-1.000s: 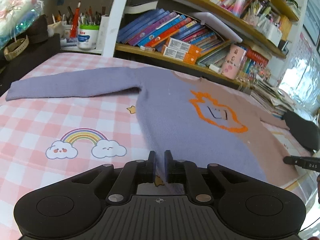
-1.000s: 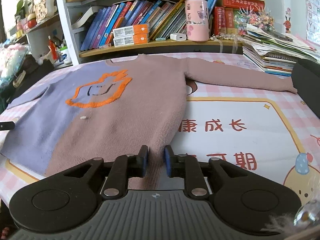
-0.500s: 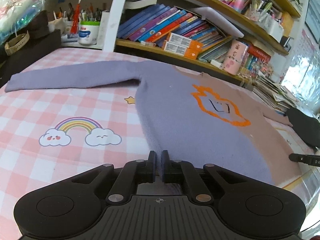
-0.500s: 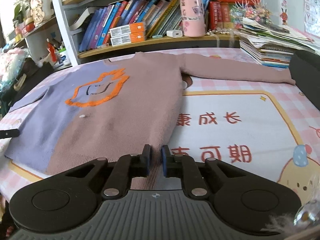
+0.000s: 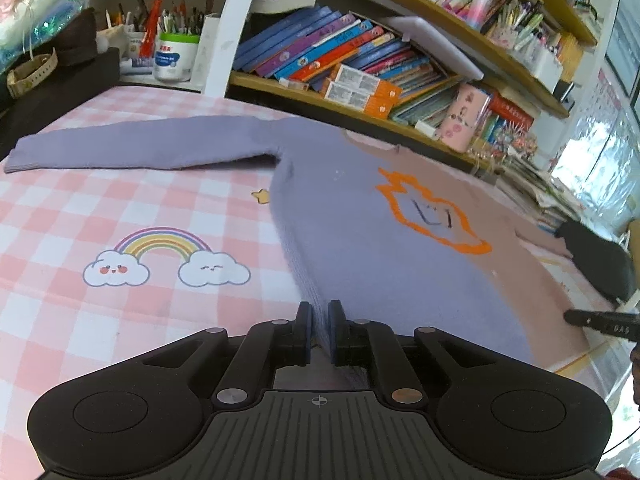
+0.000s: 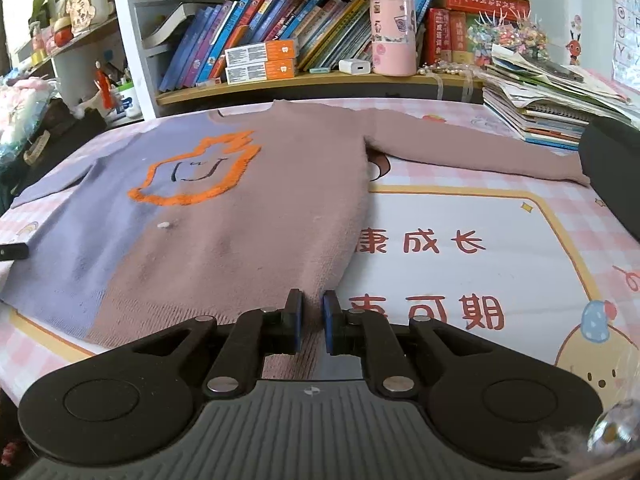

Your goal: Fold clothes

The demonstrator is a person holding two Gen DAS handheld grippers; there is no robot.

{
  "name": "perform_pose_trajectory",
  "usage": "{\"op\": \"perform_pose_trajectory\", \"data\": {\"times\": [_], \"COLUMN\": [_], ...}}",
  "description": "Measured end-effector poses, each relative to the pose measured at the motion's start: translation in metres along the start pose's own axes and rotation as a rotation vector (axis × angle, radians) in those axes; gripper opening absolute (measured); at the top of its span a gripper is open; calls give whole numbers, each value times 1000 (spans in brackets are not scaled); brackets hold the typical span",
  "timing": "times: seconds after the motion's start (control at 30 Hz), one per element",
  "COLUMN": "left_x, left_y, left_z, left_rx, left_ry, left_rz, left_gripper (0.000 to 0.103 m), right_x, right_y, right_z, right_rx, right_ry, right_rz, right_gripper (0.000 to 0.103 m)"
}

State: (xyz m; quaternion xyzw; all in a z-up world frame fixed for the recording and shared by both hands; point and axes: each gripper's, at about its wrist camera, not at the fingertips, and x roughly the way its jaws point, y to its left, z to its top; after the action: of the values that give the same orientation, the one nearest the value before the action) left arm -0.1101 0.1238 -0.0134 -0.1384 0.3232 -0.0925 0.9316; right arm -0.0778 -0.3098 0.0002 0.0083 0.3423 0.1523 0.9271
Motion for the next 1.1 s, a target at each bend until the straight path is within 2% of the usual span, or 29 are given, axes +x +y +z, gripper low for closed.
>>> {"op": "perform_pose_trajectory", "data": {"times": [0.13, 0.2, 0.3, 0.67, 0.73, 0.77, 0.83, 0.87, 0.9, 0.97, 1.0, 1.1], "left_x": [1, 1, 3, 2, 1, 0, -4, -7, -9, -13, -16, -19], "left_y": [-3, -5, -7, -8, -10, -11, -11, -12, -12, -12, -12, -13], "left_z": [0, 0, 1, 1, 1, 1, 3, 4, 5, 7, 8, 9], "left_rx": [11, 25, 35, 50, 60, 67, 73, 76, 79, 84, 87, 84], "left_ry": [-2, -2, -5, 6, -4, -11, -42, -58, -74, -106, -122, -155], "left_rz": [11, 15, 14, 24, 49, 63, 72, 77, 81, 89, 93, 99], "left_gripper": [10, 5, 5, 6, 11, 14, 22, 32, 48, 65, 69, 74], "right_x": [0, 0, 1, -2, -2, -3, -7, -9, -12, -15, -16, -16], "right_y": [-2, -4, -6, -2, -2, -2, -2, -2, -2, 0, 2, 14], "right_z": [-1, -1, -1, -4, -3, -2, 0, 1, 3, 8, 10, 18], "right_rx": [7, 13, 23, 5, 2, 1, -7, -11, -14, -23, -32, -73], "right_ry": [-5, -9, -17, -16, -14, -17, -36, -47, -58, -84, -95, -122], "right_rz": [9, 11, 3, 0, -9, -21, -41, -50, -54, -52, -48, -33], "right_gripper": [10, 10, 10, 10, 14, 19, 42, 43, 45, 56, 64, 71]}}
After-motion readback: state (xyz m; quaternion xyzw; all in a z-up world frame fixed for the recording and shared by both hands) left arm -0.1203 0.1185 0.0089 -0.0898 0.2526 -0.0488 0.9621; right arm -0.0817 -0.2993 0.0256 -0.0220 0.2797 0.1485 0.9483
